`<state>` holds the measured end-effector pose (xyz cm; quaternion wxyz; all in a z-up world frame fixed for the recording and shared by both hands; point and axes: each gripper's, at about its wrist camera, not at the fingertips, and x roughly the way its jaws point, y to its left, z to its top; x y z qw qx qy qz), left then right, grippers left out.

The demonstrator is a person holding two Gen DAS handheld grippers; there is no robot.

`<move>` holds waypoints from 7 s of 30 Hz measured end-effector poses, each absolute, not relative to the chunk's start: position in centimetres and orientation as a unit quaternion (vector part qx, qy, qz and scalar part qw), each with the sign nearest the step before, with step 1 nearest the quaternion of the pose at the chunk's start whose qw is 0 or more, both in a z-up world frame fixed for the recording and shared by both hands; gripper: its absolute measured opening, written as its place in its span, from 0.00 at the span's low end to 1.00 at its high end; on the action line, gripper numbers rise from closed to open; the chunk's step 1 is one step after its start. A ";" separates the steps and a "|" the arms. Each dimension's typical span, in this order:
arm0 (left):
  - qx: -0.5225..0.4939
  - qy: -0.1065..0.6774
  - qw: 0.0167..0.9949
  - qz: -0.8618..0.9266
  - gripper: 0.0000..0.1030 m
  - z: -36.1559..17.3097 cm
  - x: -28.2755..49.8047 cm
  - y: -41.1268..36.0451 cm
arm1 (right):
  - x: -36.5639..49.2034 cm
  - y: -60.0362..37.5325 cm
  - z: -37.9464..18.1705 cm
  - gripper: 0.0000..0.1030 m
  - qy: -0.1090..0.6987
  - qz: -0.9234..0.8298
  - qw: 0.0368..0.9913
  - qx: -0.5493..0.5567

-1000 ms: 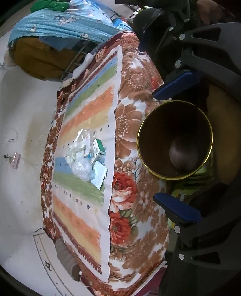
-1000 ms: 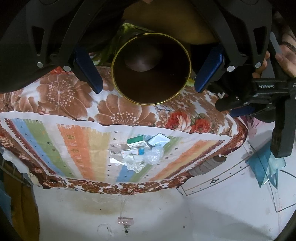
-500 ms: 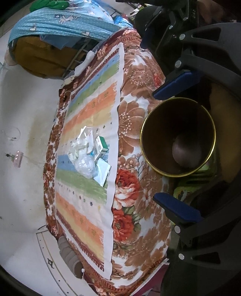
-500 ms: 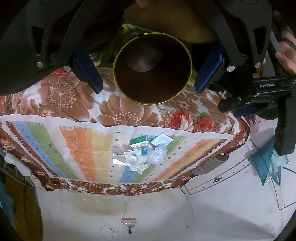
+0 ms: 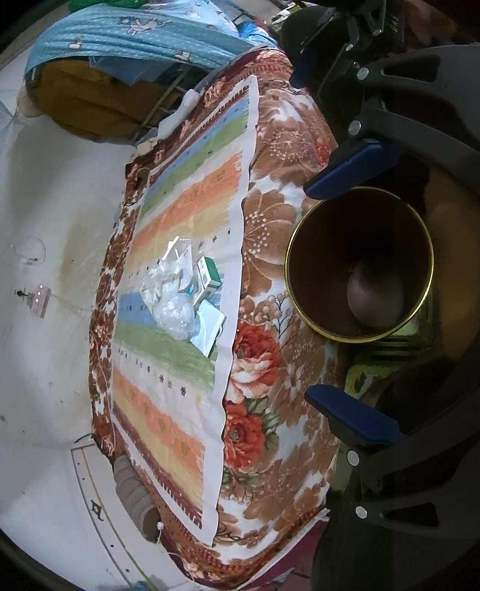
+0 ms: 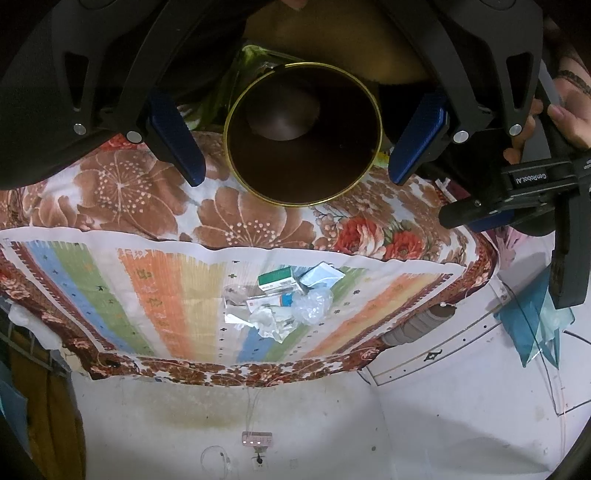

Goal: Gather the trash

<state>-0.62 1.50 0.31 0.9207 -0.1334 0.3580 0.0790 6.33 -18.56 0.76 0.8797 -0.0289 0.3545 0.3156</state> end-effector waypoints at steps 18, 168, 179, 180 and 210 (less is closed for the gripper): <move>-0.127 0.373 0.915 0.083 0.95 0.3 1.2 1.3 | 8.4 -19.0 1.2 0.91 0.376 0.339 0.862 0.009; -0.176 0.408 0.896 -0.004 0.11 5.2 21.3 11.5 | 31.0 -6.9 4.7 0.00 0.371 0.306 0.874 -0.069; -0.188 0.407 0.894 -0.008 0.11 4.7 18.6 10.3 | 27.5 -9.0 4.5 0.00 0.371 0.298 0.876 -0.072; -0.187 0.406 0.895 -0.009 0.11 4.7 18.4 10.1 | 27.2 -9.1 4.5 0.00 0.372 0.300 0.876 -0.070; -0.176 0.418 0.890 -0.045 0.12 1.5 9.7 3.4 | 15.5 -13.6 -1.2 0.00 0.451 0.304 0.837 -0.055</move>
